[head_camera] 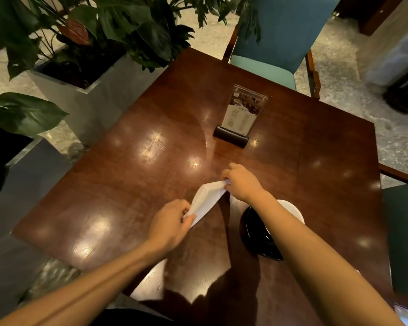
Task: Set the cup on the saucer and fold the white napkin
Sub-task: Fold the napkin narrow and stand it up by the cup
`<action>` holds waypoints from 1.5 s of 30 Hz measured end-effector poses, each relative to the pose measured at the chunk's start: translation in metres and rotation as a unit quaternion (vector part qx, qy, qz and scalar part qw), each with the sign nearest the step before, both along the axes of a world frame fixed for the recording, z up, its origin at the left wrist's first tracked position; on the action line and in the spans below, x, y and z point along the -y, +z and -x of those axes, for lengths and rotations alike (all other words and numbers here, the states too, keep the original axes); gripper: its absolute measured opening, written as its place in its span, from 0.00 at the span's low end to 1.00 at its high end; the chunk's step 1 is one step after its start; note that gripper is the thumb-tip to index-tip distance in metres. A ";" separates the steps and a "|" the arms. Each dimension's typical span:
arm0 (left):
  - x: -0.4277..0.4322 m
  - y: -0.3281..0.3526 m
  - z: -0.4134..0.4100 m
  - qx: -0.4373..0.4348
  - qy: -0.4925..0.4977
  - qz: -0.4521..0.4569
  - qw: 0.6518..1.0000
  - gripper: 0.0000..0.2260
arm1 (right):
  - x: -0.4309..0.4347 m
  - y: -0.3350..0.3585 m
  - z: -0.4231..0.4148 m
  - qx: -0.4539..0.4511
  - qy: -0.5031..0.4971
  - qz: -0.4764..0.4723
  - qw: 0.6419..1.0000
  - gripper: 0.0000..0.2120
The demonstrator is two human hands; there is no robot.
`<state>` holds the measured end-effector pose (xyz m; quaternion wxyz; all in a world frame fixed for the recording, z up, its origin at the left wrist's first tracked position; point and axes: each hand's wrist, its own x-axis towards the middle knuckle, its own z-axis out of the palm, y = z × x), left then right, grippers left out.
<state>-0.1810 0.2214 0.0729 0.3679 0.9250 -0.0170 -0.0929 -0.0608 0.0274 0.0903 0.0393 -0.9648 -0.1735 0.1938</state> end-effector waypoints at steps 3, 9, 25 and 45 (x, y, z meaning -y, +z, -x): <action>0.024 -0.004 0.004 0.064 -0.033 -0.028 0.997 0.07 | 0.004 -0.009 0.000 0.031 -0.028 -0.040 0.998 0.11; 0.050 -0.017 0.004 0.145 -0.026 -0.002 0.989 0.04 | 0.025 -0.011 -0.007 0.032 -0.057 -0.085 0.994 0.12; 0.056 -0.052 0.026 0.042 0.016 -0.004 0.999 0.09 | 0.017 -0.038 -0.013 0.012 -0.109 -0.162 0.981 0.07; 0.057 -0.054 0.028 0.046 0.054 0.013 0.997 0.06 | 0.059 -0.031 -0.014 0.018 0.137 0.076 0.987 0.11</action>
